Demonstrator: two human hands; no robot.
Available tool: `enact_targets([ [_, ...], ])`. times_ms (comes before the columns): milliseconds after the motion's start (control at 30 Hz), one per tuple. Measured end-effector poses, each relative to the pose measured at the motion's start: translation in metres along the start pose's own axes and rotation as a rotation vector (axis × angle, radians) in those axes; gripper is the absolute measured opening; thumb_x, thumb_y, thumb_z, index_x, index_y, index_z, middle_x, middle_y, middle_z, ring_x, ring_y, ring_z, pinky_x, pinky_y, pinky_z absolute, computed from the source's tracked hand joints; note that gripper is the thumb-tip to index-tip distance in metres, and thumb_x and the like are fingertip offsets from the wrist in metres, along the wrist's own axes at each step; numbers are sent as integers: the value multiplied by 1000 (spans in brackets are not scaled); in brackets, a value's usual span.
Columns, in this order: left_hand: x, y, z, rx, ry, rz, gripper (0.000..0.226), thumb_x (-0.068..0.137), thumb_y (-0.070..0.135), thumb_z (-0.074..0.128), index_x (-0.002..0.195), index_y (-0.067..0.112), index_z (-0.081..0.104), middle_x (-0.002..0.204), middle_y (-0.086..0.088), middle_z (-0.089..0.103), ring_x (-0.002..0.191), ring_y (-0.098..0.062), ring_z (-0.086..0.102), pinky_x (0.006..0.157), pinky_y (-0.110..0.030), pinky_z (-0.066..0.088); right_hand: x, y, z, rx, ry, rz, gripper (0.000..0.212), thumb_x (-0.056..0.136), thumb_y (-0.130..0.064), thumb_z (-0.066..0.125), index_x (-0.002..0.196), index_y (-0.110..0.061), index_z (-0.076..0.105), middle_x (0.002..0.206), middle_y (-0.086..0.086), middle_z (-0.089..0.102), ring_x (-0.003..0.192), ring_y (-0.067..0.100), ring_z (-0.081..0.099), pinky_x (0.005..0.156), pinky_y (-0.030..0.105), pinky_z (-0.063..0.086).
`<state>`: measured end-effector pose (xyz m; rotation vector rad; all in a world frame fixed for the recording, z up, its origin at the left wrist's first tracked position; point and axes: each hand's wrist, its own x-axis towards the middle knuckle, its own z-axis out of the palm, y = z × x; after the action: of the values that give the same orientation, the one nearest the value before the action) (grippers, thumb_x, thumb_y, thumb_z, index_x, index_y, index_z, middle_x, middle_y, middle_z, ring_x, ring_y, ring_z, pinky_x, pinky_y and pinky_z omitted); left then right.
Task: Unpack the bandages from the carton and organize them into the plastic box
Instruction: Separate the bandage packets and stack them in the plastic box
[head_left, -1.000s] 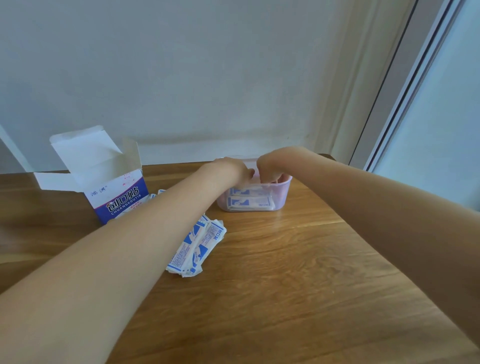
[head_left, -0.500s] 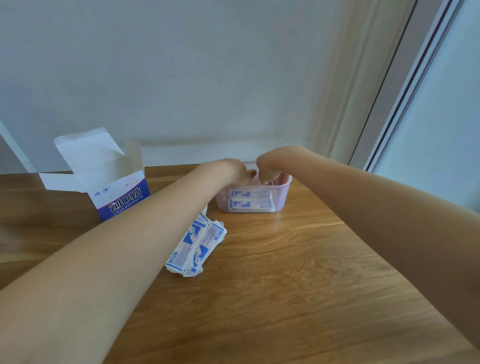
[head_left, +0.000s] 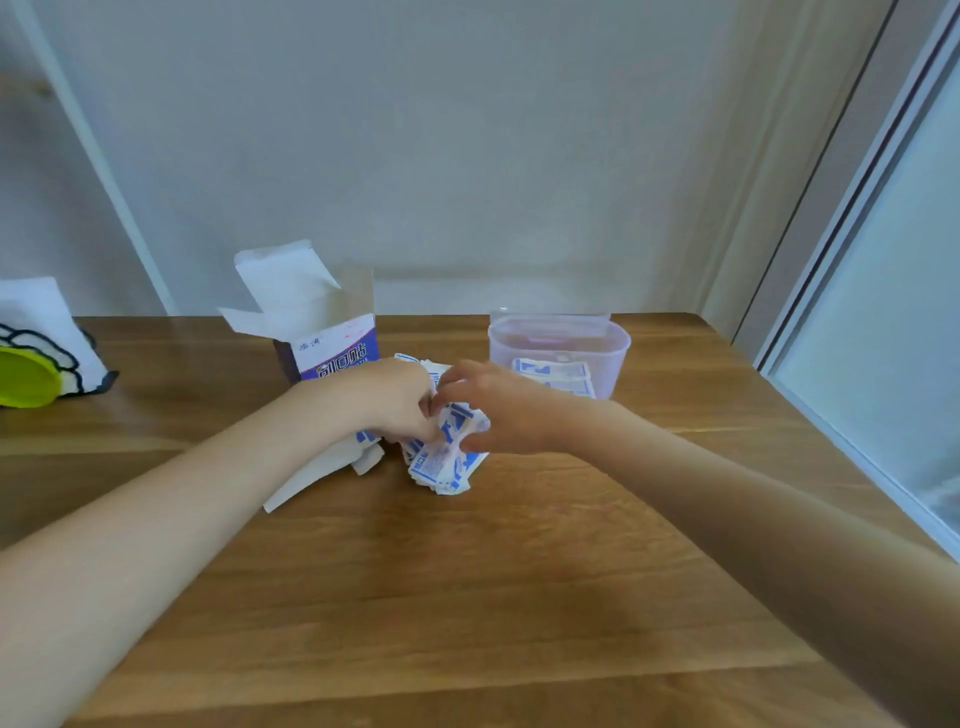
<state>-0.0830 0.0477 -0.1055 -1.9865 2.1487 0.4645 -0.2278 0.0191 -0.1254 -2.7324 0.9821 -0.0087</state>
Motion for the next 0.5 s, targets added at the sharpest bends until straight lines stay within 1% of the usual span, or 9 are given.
enact_targets([
  [33, -2, -4, 7, -21, -35, -5, 27, 82, 40, 63, 68, 18, 58, 59, 2, 57, 56, -12, 52, 53, -22, 37, 0, -1, 10, 0, -13, -27, 44, 84, -14, 62, 127, -21, 54, 138, 3, 40, 121, 21, 42, 94, 24, 35],
  [67, -2, -6, 14, -36, -45, -2, 30, 80, 43, 64, 66, 18, 56, 63, 0, 60, 59, -14, 54, 53, -22, 37, 1, -1, 18, 15, -2, -28, 43, 84, -14, 63, 125, -21, 55, 137, 2, 40, 120, 21, 44, 95, 26, 37],
  [133, -1, -8, 26, -68, 0, 0, 32, 79, 45, 64, 76, 14, 57, 78, -5, 64, 68, -17, 56, 52, -23, 36, 0, -3, 26, 78, 58, 13, 37, 84, -14, 64, 119, -16, 58, 127, 3, 45, 101, 16, 50, 84, 22, 41],
  [200, -1, -5, 33, -100, 83, -8, 34, 79, 45, 65, 88, 13, 57, 87, -3, 60, 77, -17, 54, 54, -22, 35, -4, -3, 25, 68, 108, 43, 31, 83, -15, 64, 113, -11, 56, 117, 5, 48, 88, 14, 49, 74, 20, 39],
  [267, -2, -2, 36, -122, 174, 5, 31, 78, 43, 67, 91, 16, 56, 86, 3, 55, 80, -14, 52, 54, -20, 34, -9, 0, 23, 46, 134, 65, 23, 84, -17, 64, 105, -9, 57, 110, 6, 56, 86, 16, 53, 70, 20, 38],
  [333, -2, -1, 37, -121, 249, 38, 26, 79, 39, 68, 88, 18, 58, 83, 5, 54, 75, -12, 51, 53, -20, 33, -14, 4, 20, 91, 182, 117, 13, 85, -19, 64, 92, -9, 61, 97, 6, 64, 80, 16, 54, 61, 21, 38],
  [400, -2, -1, 36, -135, 289, 48, 22, 79, 35, 68, 84, 17, 57, 78, 6, 55, 65, -8, 48, 51, -20, 31, -20, 8, 12, 249, 255, 211, 13, 84, -22, 65, 80, -11, 61, 78, 2, 62, 68, 14, 50, 55, 16, 36],
  [433, -1, -2, 36, -193, 302, 53, 20, 79, 33, 69, 85, 17, 58, 80, 7, 58, 65, -6, 49, 51, -19, 32, -23, 10, 7, 363, 293, 272, 15, 84, -24, 66, 76, -12, 61, 69, -1, 58, 62, 12, 47, 53, 13, 34],
  [500, -2, -1, 34, -437, 328, 76, 20, 80, 31, 70, 92, 17, 62, 89, 7, 65, 73, -4, 55, 57, -16, 39, -29, 13, -1, 632, 305, 404, 16, 84, -25, 67, 77, -12, 62, 62, -7, 51, 54, 7, 39, 49, 13, 31],
])
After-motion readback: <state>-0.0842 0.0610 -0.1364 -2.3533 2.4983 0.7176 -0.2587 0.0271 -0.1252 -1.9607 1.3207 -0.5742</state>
